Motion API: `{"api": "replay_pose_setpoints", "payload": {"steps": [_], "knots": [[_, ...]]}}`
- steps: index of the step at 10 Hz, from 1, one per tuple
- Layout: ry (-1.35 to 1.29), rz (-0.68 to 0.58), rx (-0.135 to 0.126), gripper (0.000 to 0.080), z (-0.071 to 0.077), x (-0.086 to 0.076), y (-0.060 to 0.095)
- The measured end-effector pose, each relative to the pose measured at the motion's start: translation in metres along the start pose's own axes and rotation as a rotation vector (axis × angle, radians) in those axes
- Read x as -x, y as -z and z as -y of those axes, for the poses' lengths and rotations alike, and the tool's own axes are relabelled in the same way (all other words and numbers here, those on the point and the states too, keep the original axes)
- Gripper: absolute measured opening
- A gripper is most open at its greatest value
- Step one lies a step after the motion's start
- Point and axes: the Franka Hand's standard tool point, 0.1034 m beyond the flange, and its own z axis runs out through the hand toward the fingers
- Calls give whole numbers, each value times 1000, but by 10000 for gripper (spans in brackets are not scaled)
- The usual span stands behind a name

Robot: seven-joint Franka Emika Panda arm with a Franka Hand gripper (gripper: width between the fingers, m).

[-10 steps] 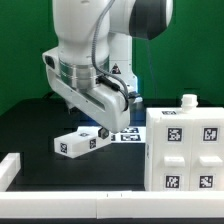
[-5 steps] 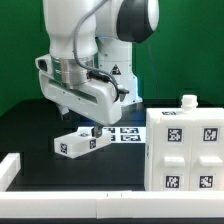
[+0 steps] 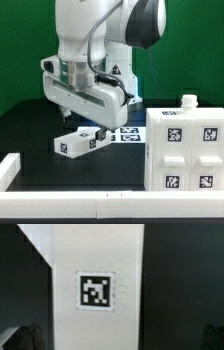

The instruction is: Assemble cabinet

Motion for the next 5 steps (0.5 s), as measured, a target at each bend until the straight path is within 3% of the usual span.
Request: {"api": "replay_pose_setpoints", "payload": {"steps": [3, 5], "knots": [[-8, -103, -21, 797, -10, 10, -7], [-7, -108, -15, 797, -13, 9, -11]]}}
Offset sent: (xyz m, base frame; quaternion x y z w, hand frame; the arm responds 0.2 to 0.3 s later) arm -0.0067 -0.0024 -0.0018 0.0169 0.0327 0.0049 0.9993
